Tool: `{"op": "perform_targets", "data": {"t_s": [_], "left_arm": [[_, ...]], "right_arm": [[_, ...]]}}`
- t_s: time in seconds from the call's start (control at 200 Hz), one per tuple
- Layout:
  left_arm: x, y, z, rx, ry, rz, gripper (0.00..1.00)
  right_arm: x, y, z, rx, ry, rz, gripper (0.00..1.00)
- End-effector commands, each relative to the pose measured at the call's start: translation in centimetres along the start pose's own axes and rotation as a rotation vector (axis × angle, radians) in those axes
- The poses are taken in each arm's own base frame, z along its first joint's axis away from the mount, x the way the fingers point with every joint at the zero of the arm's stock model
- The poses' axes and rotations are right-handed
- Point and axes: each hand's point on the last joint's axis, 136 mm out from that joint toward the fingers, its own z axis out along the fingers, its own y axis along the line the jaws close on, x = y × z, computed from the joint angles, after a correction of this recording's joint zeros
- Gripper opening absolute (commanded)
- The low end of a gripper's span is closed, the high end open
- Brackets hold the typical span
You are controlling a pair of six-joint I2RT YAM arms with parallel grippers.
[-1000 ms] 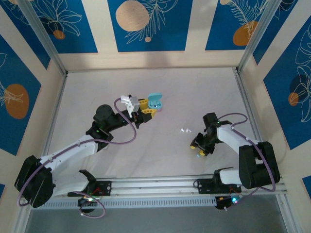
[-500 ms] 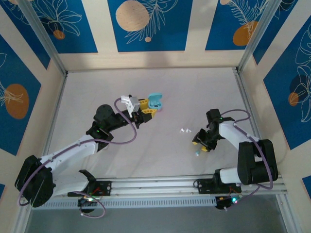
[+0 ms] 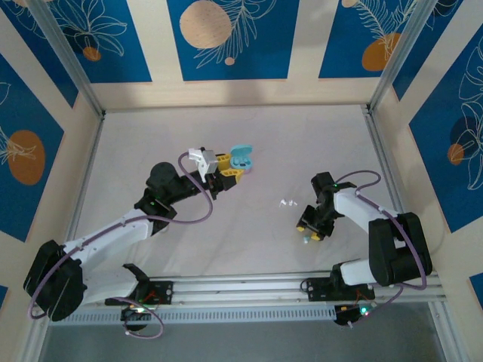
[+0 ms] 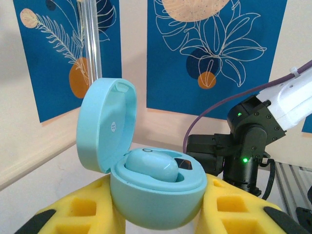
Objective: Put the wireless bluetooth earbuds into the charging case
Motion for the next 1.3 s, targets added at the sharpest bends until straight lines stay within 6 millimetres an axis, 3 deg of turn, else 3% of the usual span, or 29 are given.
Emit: {"op": "perform_targets", "data": {"t_s": [0.0, 0.21, 0.46, 0.755, 1.295], "left_arm": [[-1.7, -0.6, 0.1, 0.017, -0.047, 0.026, 0.31], [-1.6, -0.6, 0.1, 0.016, -0.045, 0.021, 0.31], [-1.6, -0.6, 0.1, 0.018, -0.046, 0.020, 0.31], [-1.6, -0.6, 0.1, 0.018, -0.045, 0.017, 0.31], [-1.5, -0.6, 0.1, 0.015, -0.040, 0.015, 0.31]], "right_arm": [[0.4, -0.8, -0.4, 0.049, -0.008, 0.024, 0.43], [1.1, -0.6, -0.5, 0.041, 0.013, 0.032, 0.43], [1.5, -0.7, -0.1, 0.055, 0.021, 0.032, 0.36], [1.2, -0.7, 0.0, 0.067, 0.015, 0.018, 0.30], [0.6, -0.7, 0.3, 0.113, 0.002, -0.029, 0.29]]}}
